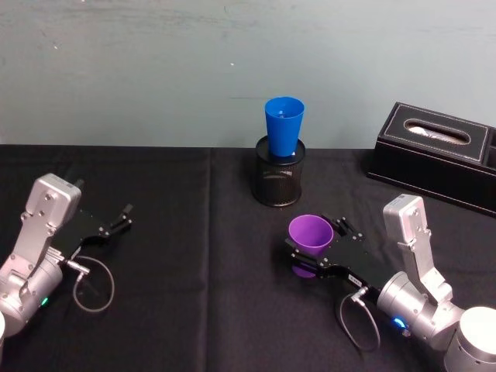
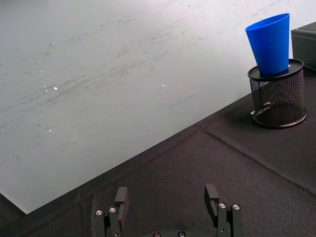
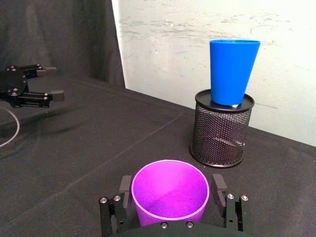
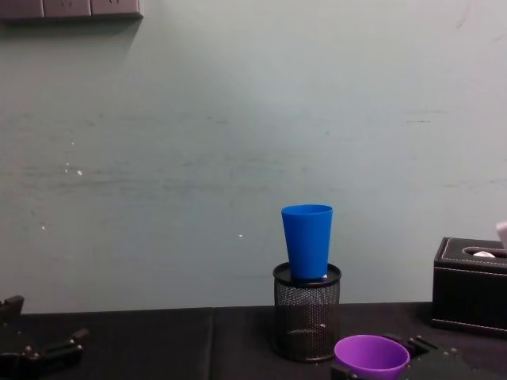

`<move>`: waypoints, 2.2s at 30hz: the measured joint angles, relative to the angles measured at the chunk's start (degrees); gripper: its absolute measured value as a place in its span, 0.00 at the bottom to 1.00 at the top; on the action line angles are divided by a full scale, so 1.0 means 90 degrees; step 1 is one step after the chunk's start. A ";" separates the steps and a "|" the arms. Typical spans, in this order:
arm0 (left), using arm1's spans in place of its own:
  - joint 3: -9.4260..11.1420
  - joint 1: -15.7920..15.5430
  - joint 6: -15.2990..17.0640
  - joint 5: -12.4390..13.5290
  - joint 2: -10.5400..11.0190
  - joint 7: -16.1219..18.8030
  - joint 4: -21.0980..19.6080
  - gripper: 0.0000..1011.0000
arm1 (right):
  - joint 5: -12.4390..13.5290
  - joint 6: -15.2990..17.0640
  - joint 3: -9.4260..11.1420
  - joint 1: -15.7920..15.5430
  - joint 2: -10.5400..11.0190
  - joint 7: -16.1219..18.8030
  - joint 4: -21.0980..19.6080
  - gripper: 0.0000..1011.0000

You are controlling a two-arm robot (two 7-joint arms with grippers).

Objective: Pick up one cup with a gripper and tap it against the other cup.

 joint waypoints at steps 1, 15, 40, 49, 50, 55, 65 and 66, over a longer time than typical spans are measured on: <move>0.0000 0.0000 0.0000 0.0000 0.0000 0.0000 0.0000 1.00 | 0.0000 0.0000 0.0000 0.0000 0.0000 0.0000 0.0000 0.99; 0.0000 0.0000 0.0000 0.0000 0.0000 0.0000 0.0000 1.00 | 0.0000 0.0000 0.0000 0.0000 0.0000 0.0000 0.0000 0.99; 0.0000 0.0000 0.0000 0.0000 0.0000 0.0000 0.0000 1.00 | 0.0000 -0.0001 0.0000 0.0000 0.0000 0.0000 0.0000 0.99; 0.0000 0.0000 0.0000 0.0000 0.0000 0.0000 0.0000 1.00 | -0.0001 -0.0011 0.0002 0.0001 -0.0003 0.0002 0.0002 0.99; 0.0000 0.0000 0.0000 0.0000 0.0000 0.0000 0.0000 1.00 | -0.0002 -0.0013 0.0002 0.0001 -0.0005 0.0005 0.0002 0.99; 0.0000 0.0000 0.0000 0.0000 0.0000 0.0000 0.0000 1.00 | -0.0009 -0.0040 0.0012 -0.0004 -0.0008 0.0022 -0.0016 0.99; 0.0000 0.0000 0.0000 0.0000 0.0000 0.0000 0.0000 1.00 | 0.0016 -0.0066 0.0045 -0.0040 0.0009 0.0046 -0.0161 0.99; 0.0000 0.0000 0.0000 0.0000 0.0000 0.0000 0.0000 1.00 | 0.0016 -0.0066 0.0045 -0.0040 0.0009 0.0046 -0.0161 0.99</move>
